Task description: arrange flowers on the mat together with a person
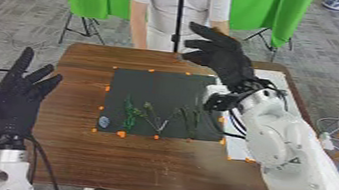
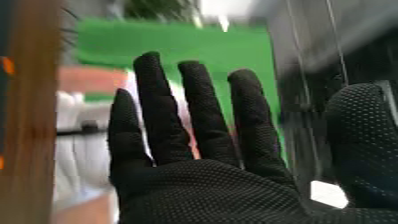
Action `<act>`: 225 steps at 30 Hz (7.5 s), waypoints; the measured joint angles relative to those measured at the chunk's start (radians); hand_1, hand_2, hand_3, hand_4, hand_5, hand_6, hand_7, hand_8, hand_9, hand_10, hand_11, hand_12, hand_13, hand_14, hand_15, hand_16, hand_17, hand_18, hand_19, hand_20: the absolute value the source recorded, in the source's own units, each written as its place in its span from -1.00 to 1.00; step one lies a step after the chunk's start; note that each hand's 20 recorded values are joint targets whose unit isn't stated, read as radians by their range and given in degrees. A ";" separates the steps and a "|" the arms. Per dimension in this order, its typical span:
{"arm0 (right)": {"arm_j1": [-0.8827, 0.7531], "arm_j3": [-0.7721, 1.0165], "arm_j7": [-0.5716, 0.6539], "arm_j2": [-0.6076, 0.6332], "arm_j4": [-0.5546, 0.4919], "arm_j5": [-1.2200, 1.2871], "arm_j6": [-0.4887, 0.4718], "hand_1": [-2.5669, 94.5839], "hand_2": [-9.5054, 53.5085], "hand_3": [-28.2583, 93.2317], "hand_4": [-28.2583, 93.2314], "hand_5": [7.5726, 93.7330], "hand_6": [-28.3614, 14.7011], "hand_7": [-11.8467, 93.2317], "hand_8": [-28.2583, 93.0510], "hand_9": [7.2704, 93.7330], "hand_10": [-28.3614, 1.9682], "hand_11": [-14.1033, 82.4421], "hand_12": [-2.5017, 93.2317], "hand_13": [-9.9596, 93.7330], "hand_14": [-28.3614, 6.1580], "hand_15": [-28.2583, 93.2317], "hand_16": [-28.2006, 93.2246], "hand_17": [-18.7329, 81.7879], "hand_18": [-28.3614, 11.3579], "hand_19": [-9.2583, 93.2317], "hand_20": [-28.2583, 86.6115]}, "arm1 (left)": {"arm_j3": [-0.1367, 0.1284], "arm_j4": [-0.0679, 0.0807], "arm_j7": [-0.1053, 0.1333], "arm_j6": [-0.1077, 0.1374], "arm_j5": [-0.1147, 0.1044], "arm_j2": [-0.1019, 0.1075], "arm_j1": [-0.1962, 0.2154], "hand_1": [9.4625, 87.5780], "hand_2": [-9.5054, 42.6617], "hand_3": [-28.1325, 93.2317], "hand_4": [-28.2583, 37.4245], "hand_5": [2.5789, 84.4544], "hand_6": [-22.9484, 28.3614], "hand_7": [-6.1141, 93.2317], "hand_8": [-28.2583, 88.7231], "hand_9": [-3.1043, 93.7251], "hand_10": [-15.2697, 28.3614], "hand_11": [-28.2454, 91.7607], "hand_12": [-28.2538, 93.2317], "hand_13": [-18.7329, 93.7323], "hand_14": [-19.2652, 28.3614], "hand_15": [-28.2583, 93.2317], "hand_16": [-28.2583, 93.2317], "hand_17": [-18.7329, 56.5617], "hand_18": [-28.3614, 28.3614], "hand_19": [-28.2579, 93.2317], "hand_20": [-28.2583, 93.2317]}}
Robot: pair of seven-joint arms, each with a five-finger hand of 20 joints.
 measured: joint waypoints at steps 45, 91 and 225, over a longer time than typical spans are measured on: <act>-0.418 0.221 -0.065 0.017 -0.023 0.013 0.122 -0.67 -0.32 0.63 -0.98 -0.21 0.31 -0.56 -0.73 -0.09 -0.20 -0.51 -0.65 -0.10 -0.55 -0.03 -0.29 -0.57 -0.64 -0.05 -0.19 | 0.053 0.033 -0.054 0.002 0.064 -0.064 -0.012 -0.71 -0.34 0.66 -1.00 -0.36 0.03 -0.65 -0.67 -0.24 0.46 -0.18 -0.33 -0.17 0.75 0.13 -0.60 -0.64 0.87 0.39 -0.47; -0.397 0.212 -0.058 0.017 -0.020 0.027 0.119 -0.67 -0.33 0.64 -0.98 -0.19 0.30 -0.54 -0.73 -0.05 -0.22 -0.48 -0.65 -0.09 -0.54 0.01 -0.31 -0.57 -0.64 -0.05 -0.20 | 0.081 0.029 -0.039 0.022 0.030 -0.040 -0.021 -0.69 -0.34 0.67 -1.00 -0.35 0.05 -0.63 -0.67 -0.23 0.48 -0.16 -0.35 -0.17 0.76 0.15 -0.62 -0.65 0.87 0.39 -0.45; 0.230 -0.347 0.979 0.219 0.250 -1.320 0.148 0.39 -1.00 0.50 -1.00 0.66 0.30 -0.19 -0.55 0.97 0.45 -0.43 -0.17 0.82 0.38 0.29 -0.12 0.14 -0.47 0.88 -0.45 | 0.083 0.003 0.064 0.055 -0.049 0.036 0.000 -0.68 -0.34 0.67 -0.97 -0.35 0.06 -0.63 -0.67 -0.22 0.48 -0.16 -0.34 -0.17 0.77 0.15 -0.62 -0.64 0.90 0.43 -0.45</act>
